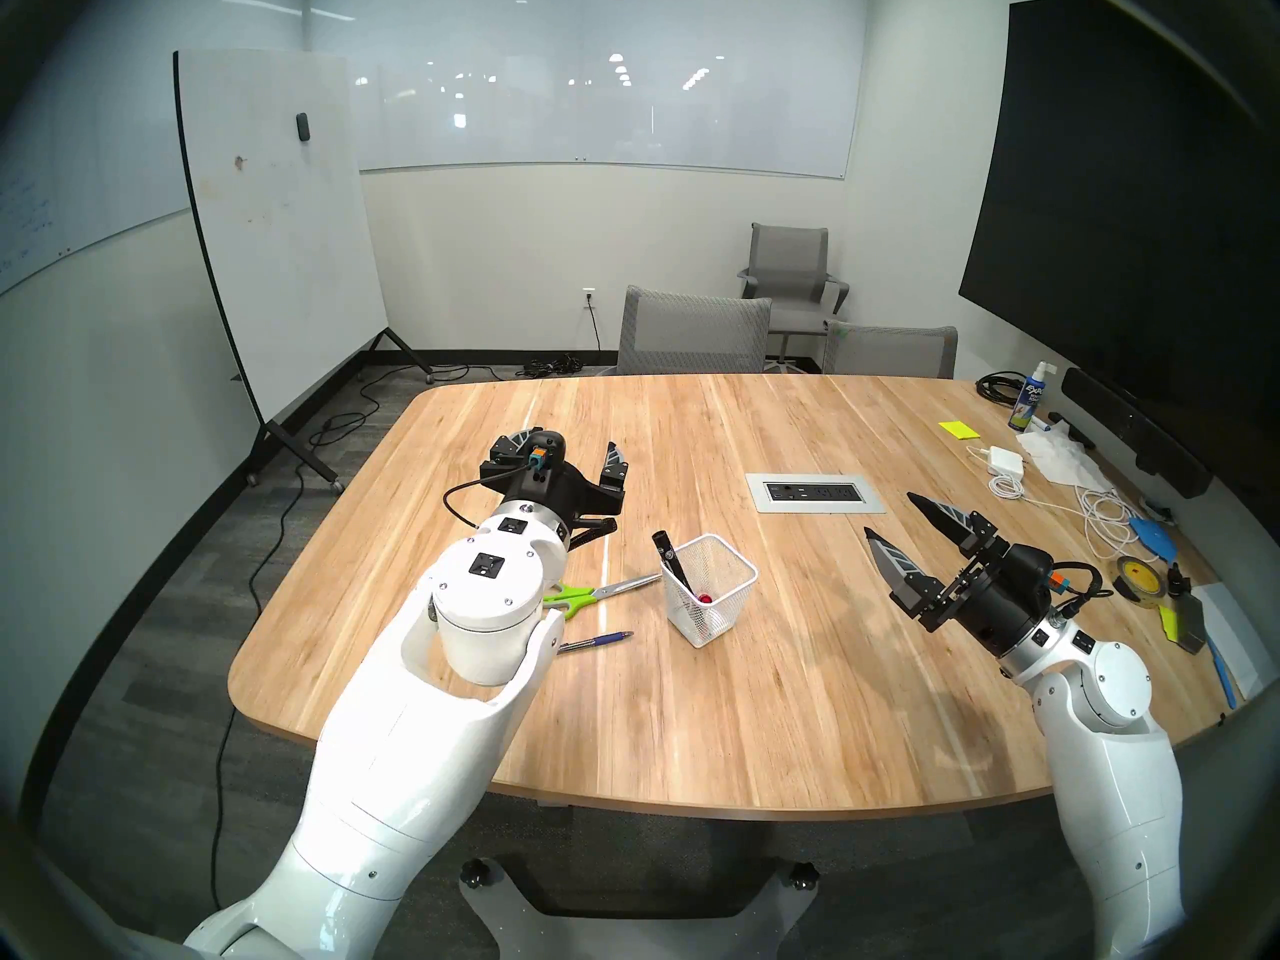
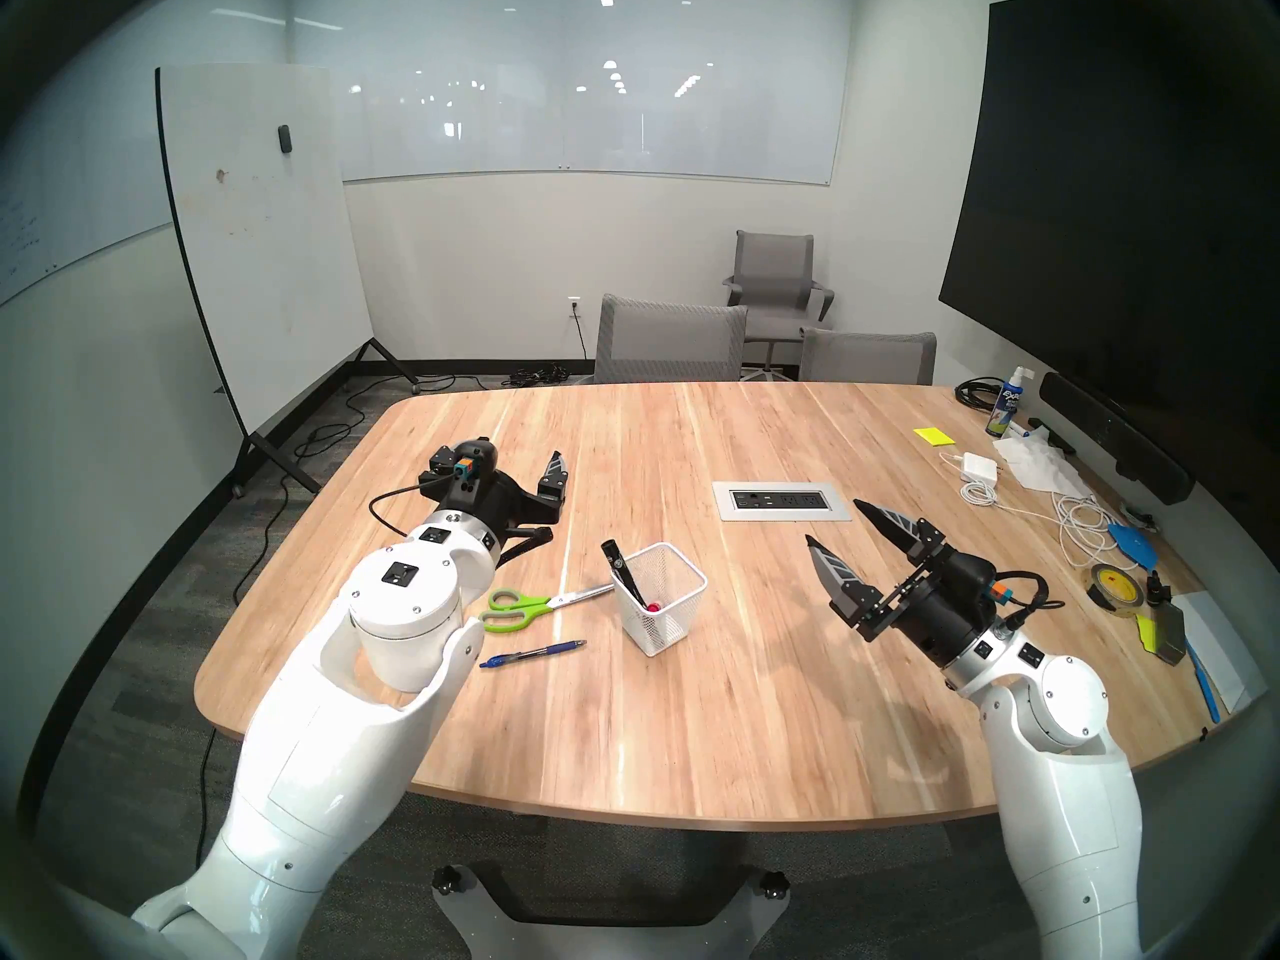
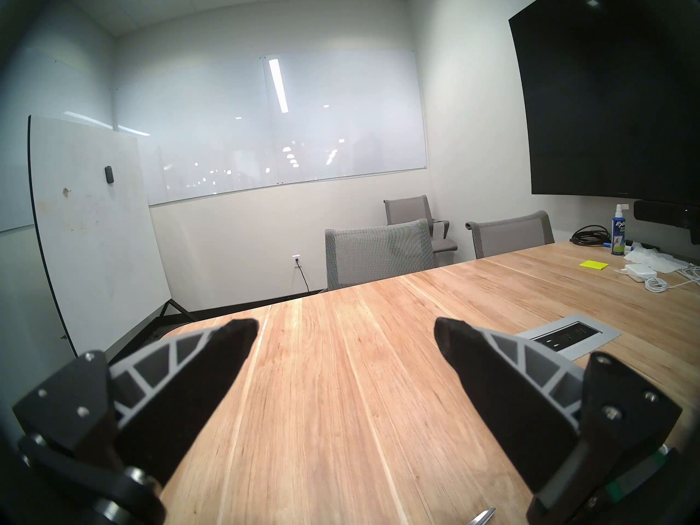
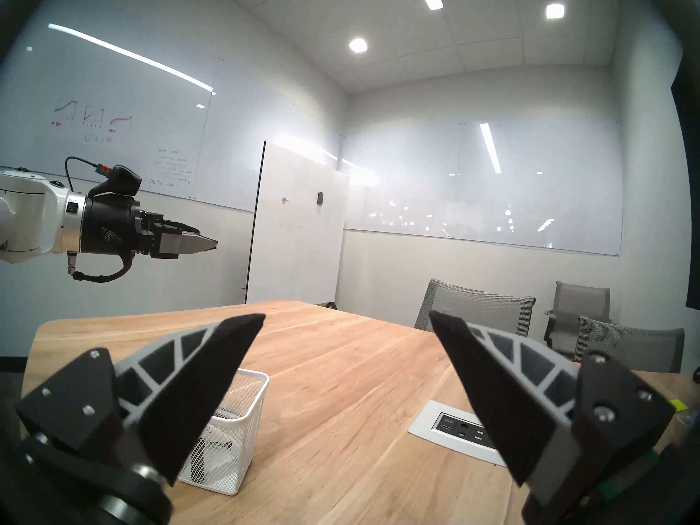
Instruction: Place the pen, the marker, and the scissors into the pen holder
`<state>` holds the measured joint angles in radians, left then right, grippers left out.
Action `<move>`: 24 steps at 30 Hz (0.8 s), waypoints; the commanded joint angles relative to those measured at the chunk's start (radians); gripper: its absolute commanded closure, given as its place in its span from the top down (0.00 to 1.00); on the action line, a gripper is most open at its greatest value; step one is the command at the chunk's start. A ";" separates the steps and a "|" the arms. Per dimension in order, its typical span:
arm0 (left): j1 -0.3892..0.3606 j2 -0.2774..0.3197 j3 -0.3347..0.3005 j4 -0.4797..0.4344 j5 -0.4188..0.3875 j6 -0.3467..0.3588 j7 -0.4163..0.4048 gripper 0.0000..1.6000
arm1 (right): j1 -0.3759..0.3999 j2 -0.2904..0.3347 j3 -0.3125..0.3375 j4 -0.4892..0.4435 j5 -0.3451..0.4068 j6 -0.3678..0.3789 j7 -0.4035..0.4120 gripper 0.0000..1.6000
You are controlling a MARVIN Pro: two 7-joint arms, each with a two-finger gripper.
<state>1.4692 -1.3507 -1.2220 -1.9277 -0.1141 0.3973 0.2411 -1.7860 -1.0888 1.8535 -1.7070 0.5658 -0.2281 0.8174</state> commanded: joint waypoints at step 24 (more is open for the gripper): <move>-0.010 -0.002 -0.003 -0.020 0.002 -0.007 0.001 1.00 | 0.009 -0.002 0.006 -0.013 0.002 -0.009 -0.007 1.00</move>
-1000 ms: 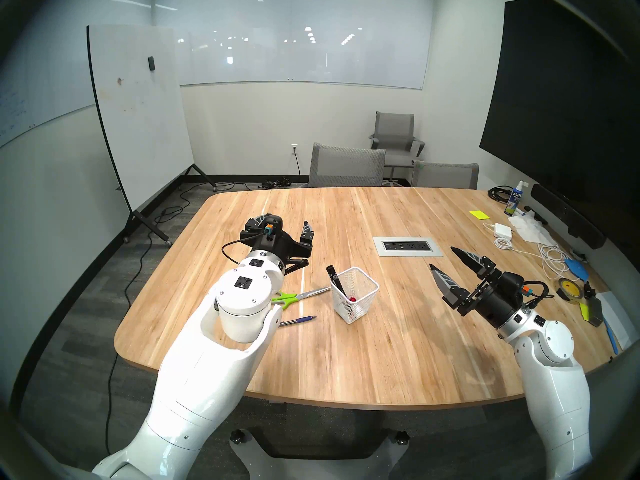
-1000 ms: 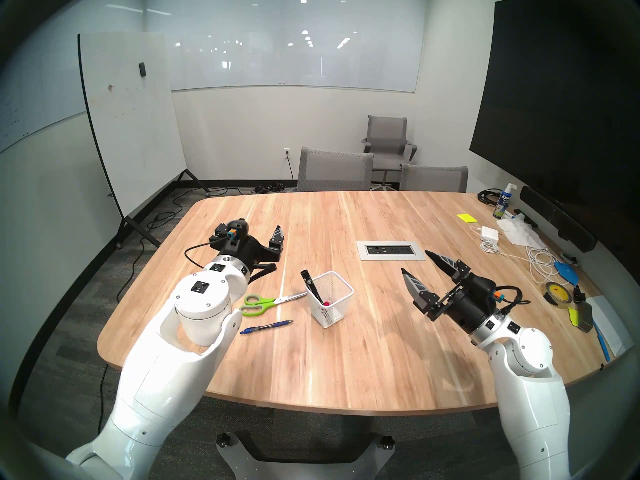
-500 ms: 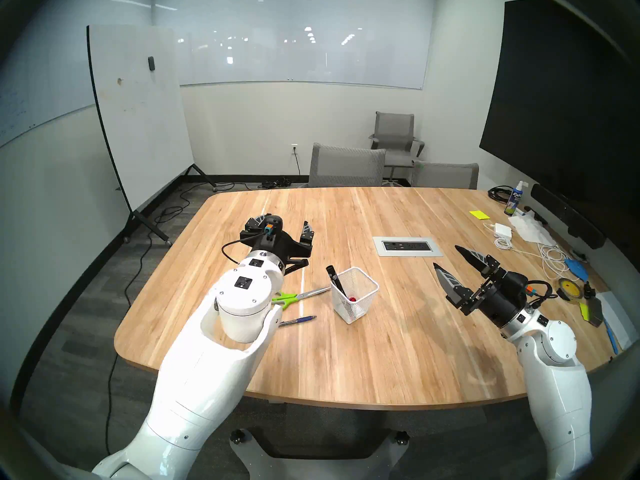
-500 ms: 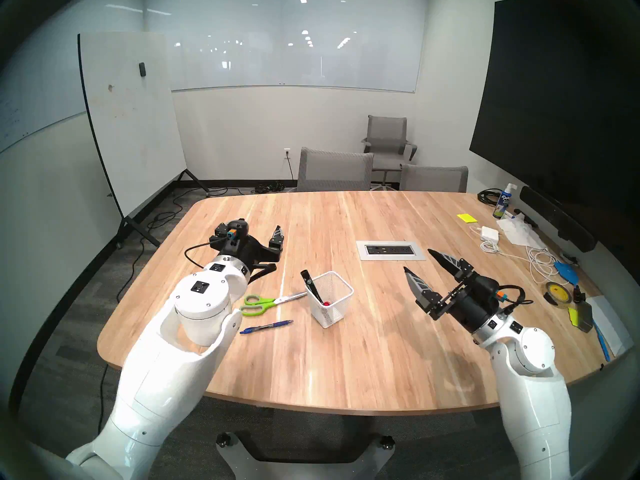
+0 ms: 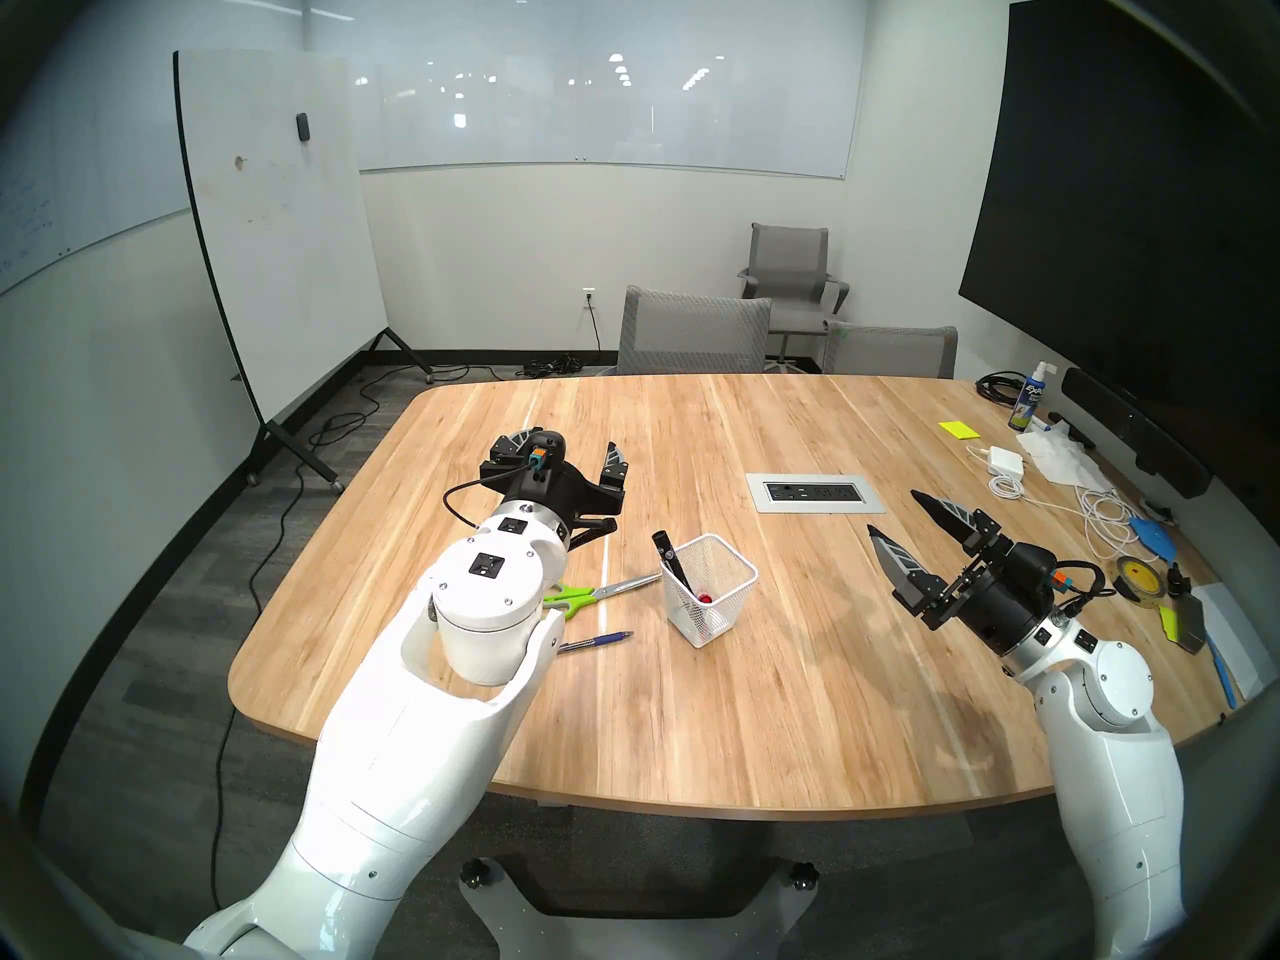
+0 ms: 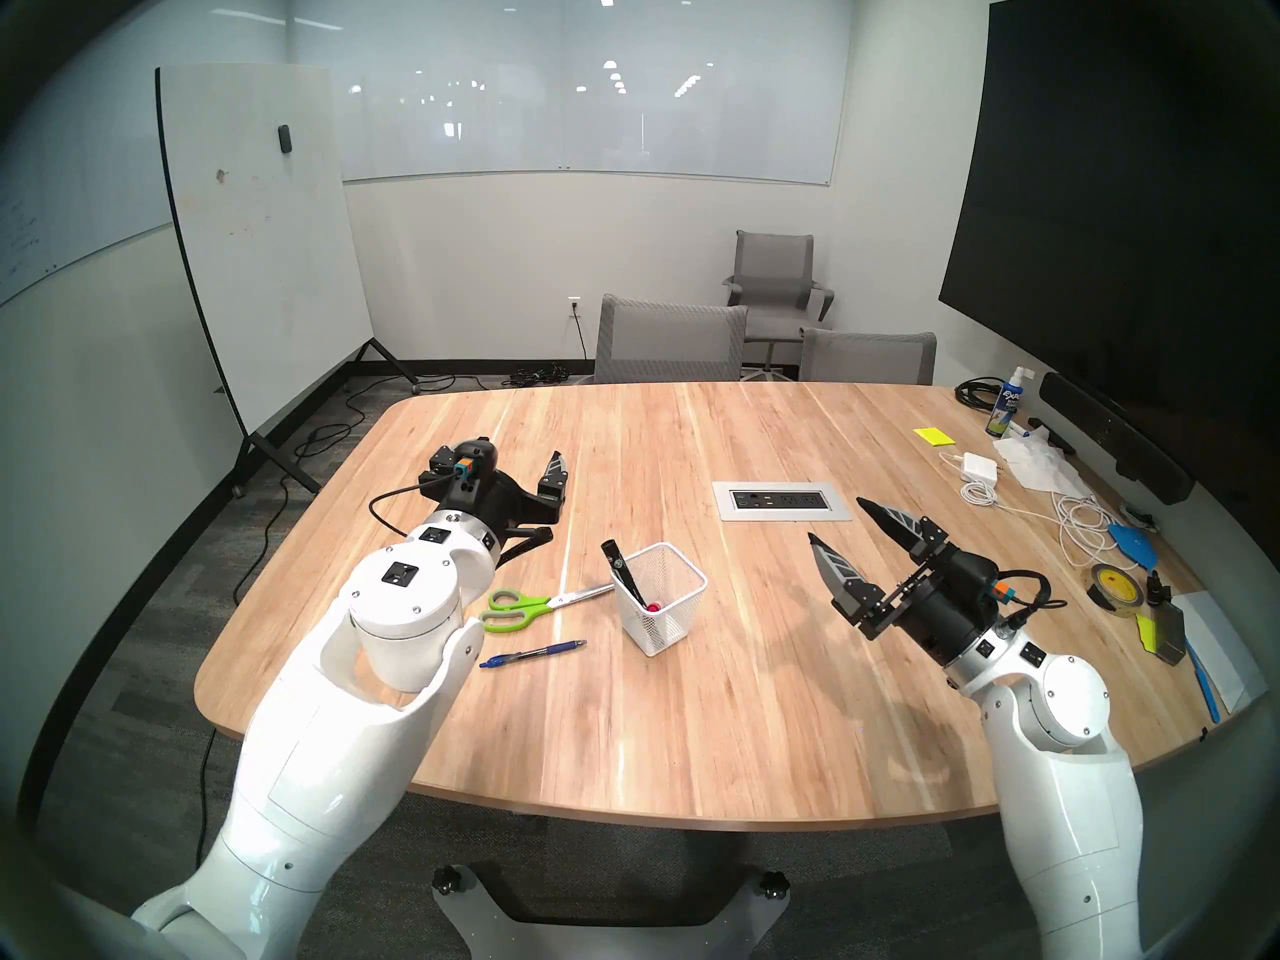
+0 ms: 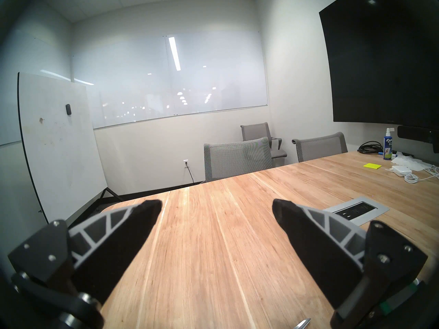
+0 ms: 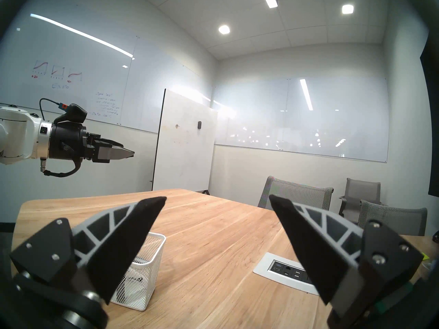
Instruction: Place the pen, the marker, and the scissors into the pen holder
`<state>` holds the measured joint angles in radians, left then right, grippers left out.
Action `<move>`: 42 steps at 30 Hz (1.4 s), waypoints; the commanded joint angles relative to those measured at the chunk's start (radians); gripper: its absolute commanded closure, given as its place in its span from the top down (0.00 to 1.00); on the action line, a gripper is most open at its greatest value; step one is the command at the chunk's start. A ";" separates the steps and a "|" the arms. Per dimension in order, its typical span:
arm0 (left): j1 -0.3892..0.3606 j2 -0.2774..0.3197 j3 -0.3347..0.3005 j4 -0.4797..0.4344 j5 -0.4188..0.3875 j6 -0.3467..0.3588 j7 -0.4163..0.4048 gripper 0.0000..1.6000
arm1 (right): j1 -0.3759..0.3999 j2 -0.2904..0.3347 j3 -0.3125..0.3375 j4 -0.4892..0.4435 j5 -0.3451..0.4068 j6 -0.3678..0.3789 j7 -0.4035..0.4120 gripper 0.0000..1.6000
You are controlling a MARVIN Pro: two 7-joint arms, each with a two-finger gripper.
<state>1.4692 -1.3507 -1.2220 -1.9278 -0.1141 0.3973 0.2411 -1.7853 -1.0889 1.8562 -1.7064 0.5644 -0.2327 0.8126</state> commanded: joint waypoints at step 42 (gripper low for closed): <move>0.151 0.155 -0.100 -0.095 0.016 -0.037 -0.086 1.00 | 0.008 -0.001 0.003 -0.013 0.003 -0.005 -0.002 1.00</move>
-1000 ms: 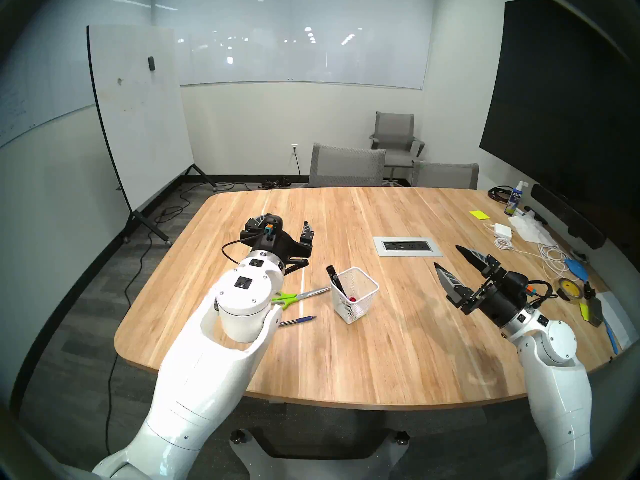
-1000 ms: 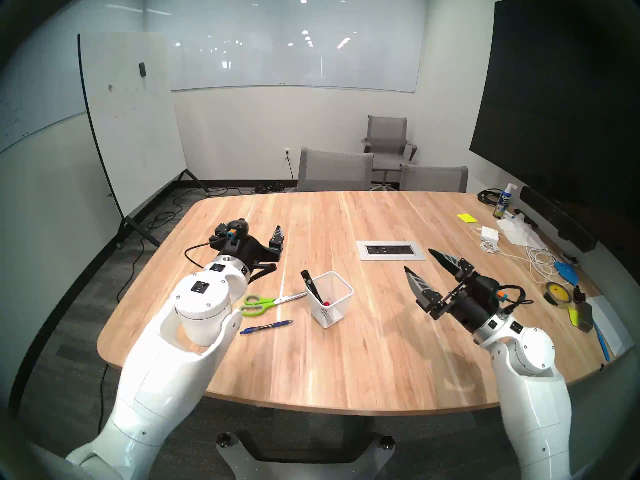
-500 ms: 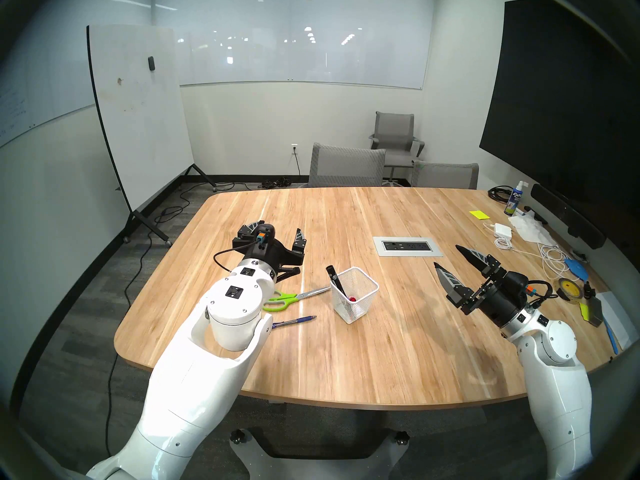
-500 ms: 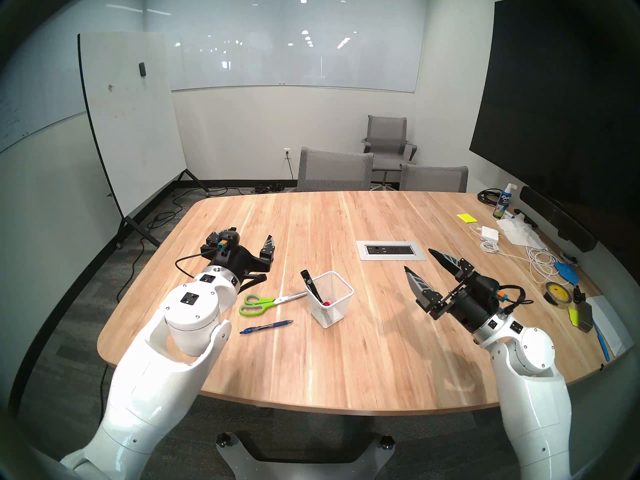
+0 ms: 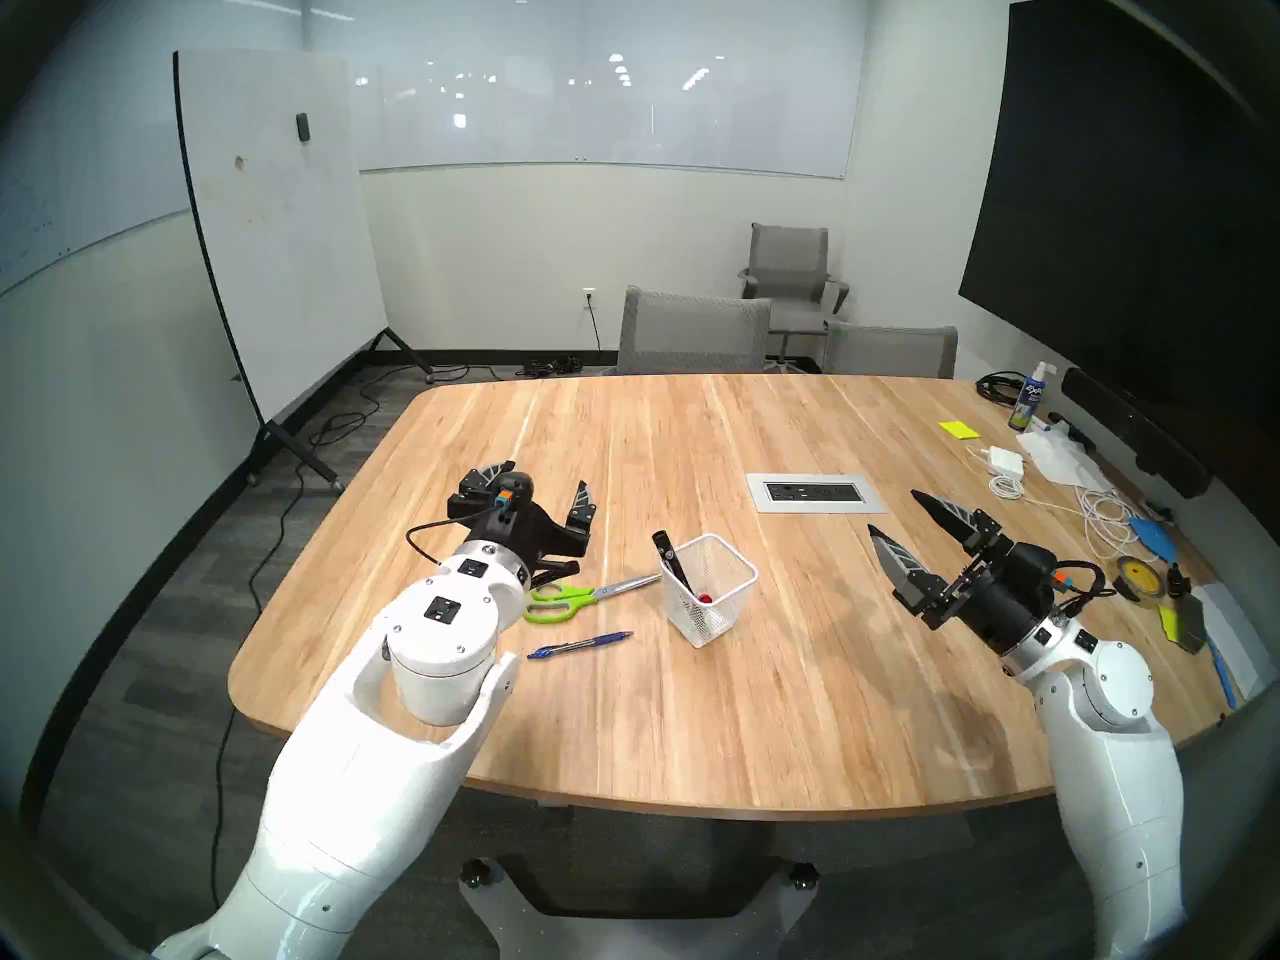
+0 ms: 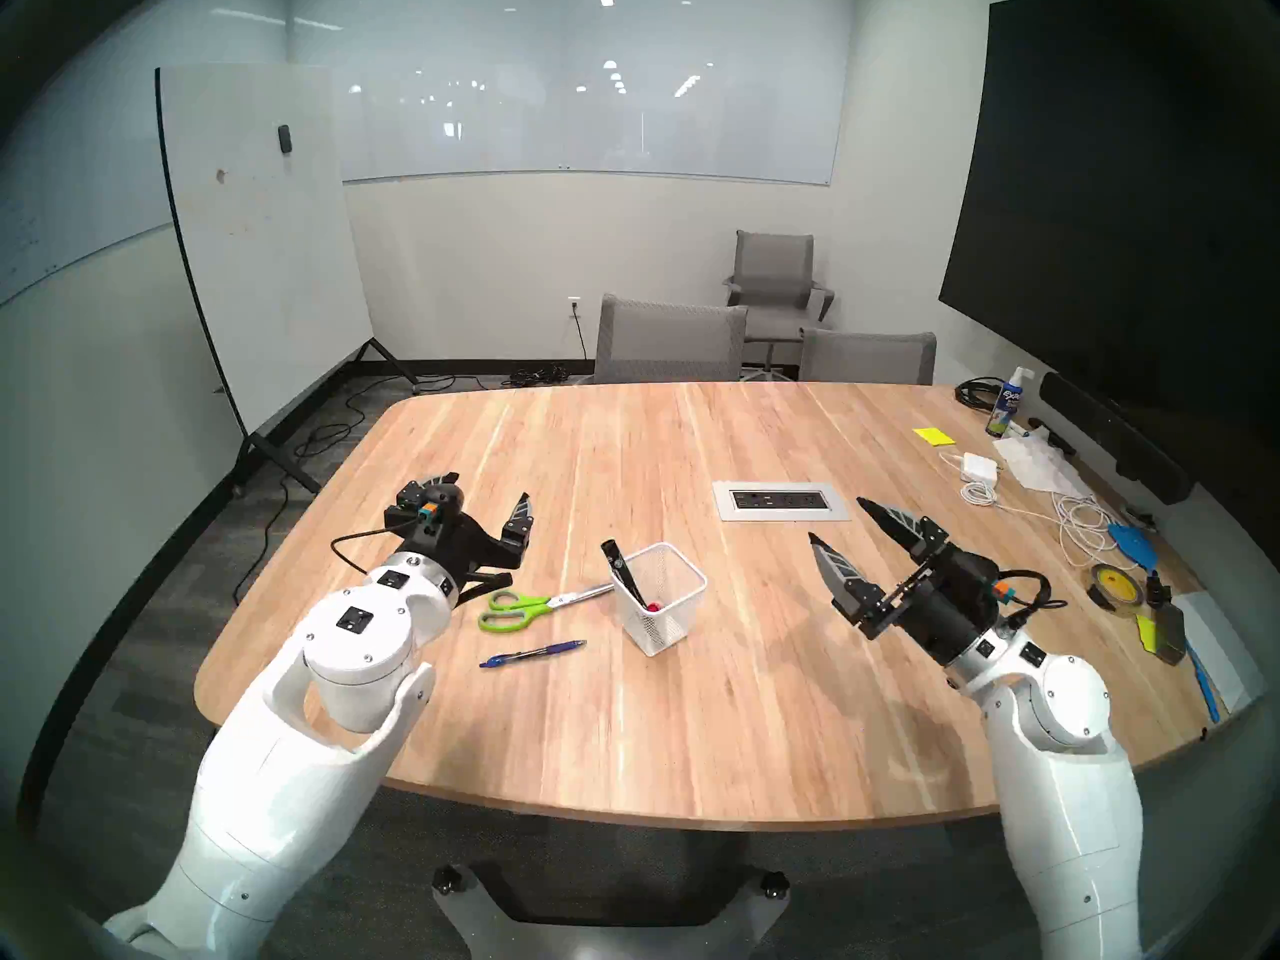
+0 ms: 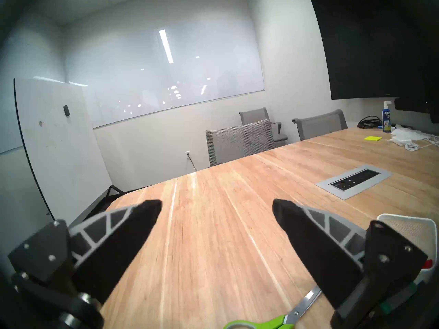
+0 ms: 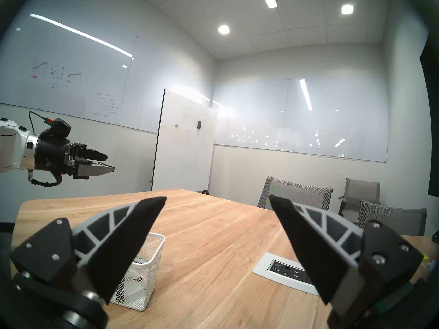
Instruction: Place the pen, the marker, and the scissors into the pen holder
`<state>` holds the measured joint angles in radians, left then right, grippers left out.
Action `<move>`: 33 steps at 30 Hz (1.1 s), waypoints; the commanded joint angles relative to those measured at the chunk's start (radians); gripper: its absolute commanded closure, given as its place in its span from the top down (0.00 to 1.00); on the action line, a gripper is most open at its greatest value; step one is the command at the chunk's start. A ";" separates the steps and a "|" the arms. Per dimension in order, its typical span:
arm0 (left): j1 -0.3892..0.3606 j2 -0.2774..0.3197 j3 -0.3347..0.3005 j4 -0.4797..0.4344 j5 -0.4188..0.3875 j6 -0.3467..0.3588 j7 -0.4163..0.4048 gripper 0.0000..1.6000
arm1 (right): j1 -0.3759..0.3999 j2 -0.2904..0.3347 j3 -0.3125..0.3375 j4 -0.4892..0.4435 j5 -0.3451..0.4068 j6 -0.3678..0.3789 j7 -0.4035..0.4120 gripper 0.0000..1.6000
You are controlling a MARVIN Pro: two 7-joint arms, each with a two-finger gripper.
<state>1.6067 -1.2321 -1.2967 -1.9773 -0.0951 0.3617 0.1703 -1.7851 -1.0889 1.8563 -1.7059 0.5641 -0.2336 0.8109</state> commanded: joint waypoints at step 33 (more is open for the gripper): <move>0.147 0.163 -0.114 -0.131 -0.070 0.058 -0.175 1.00 | 0.008 -0.001 0.003 -0.014 0.004 -0.004 -0.001 1.00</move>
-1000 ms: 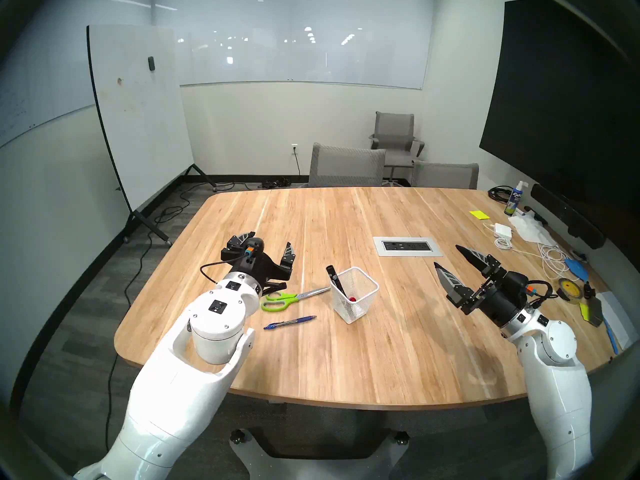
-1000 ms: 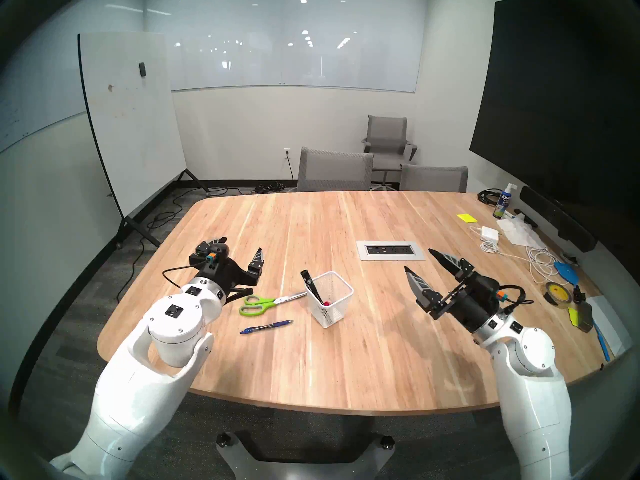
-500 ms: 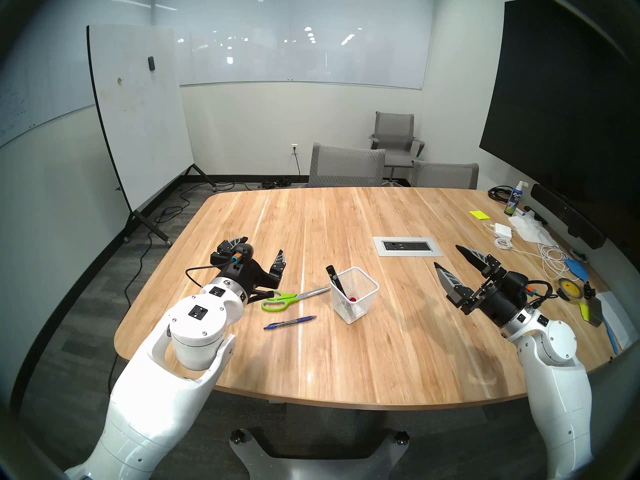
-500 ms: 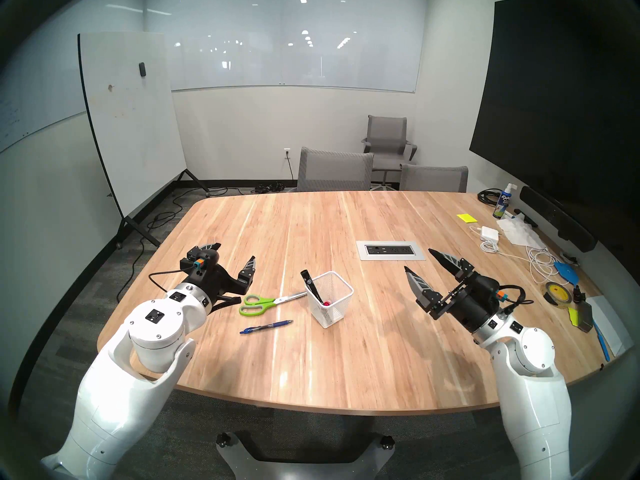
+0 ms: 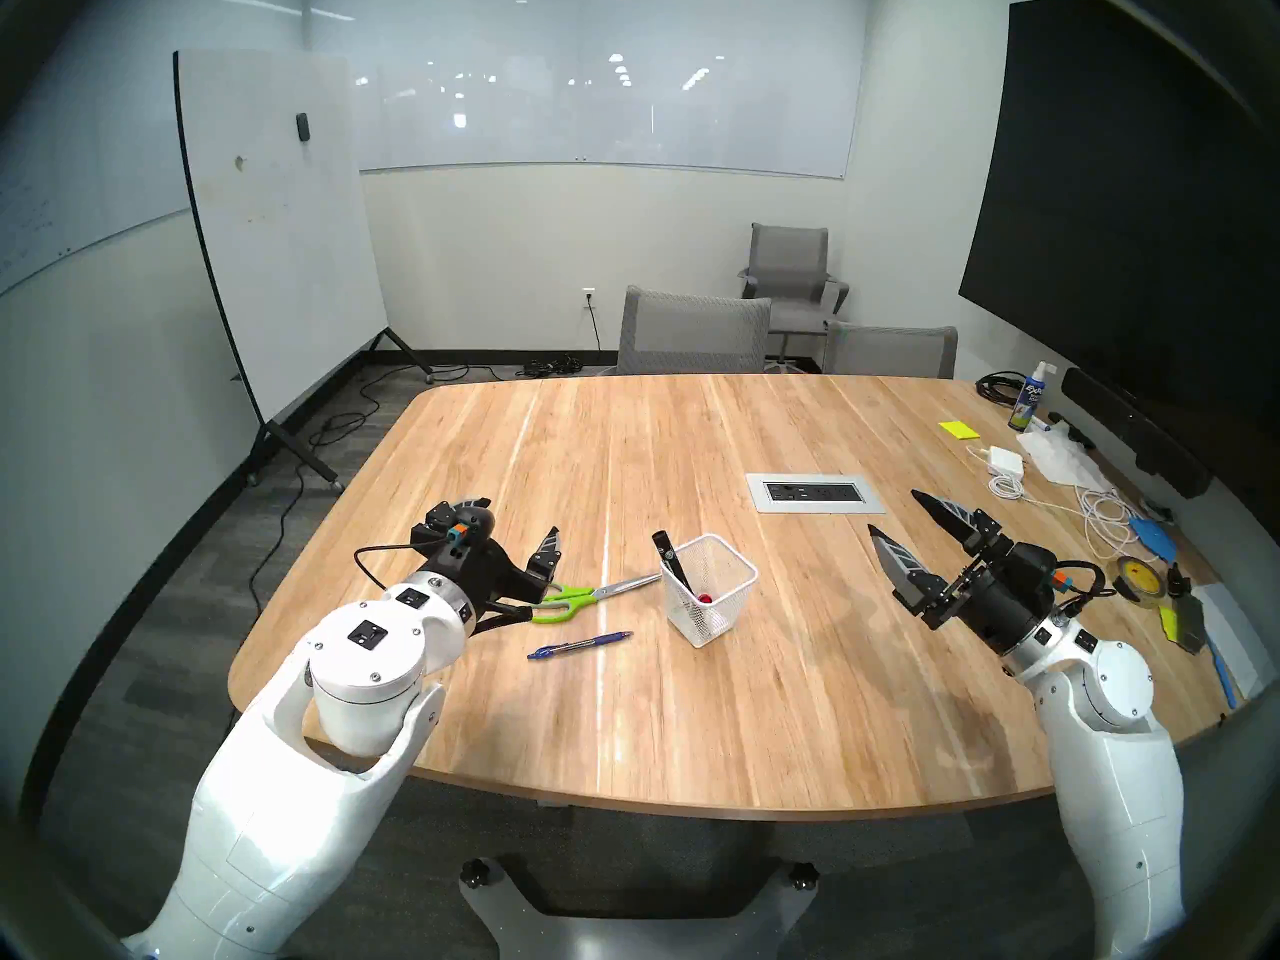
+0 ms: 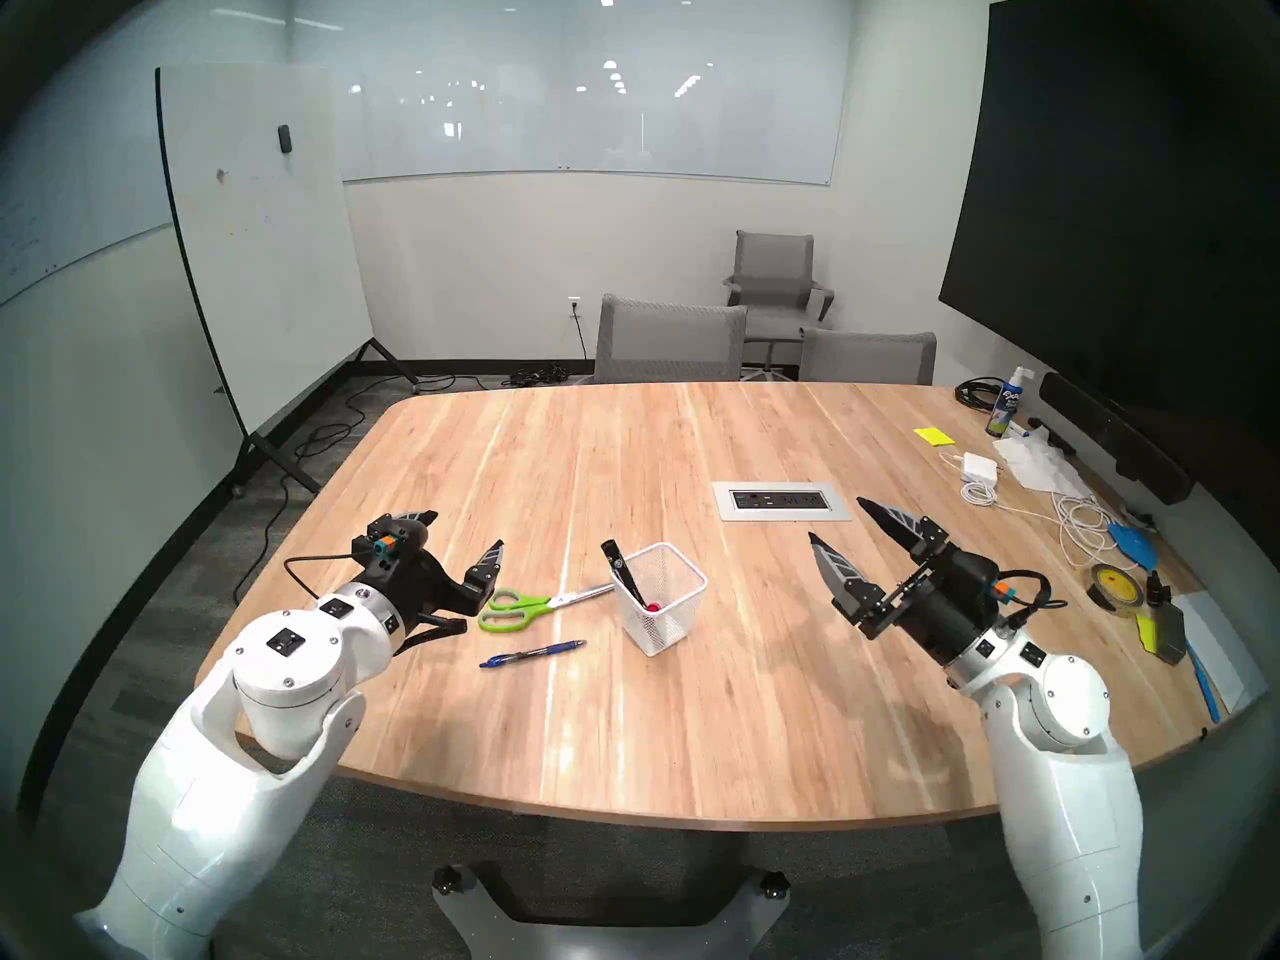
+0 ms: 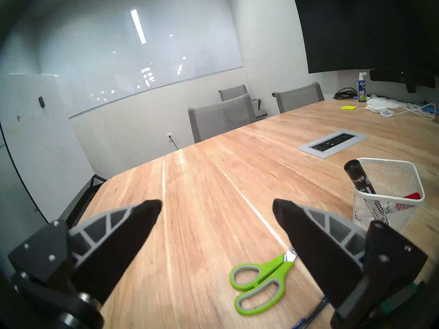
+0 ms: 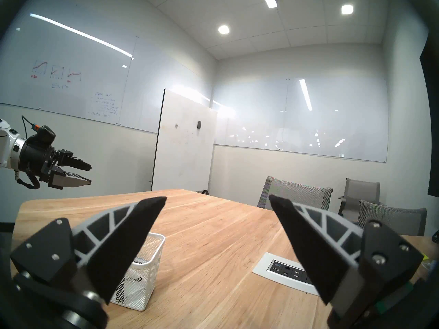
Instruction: Place the pen, the marker, and the scissors into the pen holder
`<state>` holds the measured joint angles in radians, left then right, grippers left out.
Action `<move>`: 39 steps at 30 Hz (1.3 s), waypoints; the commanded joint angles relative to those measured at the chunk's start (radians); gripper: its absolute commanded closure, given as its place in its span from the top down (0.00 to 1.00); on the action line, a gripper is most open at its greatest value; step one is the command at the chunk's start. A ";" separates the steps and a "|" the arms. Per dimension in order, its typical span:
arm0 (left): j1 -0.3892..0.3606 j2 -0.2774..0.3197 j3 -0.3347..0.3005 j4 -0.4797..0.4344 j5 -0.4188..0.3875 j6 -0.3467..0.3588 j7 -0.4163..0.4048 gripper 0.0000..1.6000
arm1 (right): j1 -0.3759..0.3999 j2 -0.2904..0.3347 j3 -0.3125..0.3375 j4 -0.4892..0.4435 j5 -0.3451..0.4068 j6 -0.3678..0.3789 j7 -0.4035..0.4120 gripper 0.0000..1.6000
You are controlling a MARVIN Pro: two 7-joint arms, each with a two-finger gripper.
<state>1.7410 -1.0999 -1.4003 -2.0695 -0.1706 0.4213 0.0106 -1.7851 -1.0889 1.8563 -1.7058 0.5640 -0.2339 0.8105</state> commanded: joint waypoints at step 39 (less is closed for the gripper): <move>-0.072 0.169 -0.041 0.101 -0.024 -0.004 -0.254 1.00 | 0.008 -0.001 0.002 -0.014 0.004 -0.004 -0.001 1.00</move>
<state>1.7128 -0.9720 -1.4310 -1.9735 -0.1871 0.4401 -0.1889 -1.7851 -1.0889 1.8563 -1.7057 0.5640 -0.2340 0.8103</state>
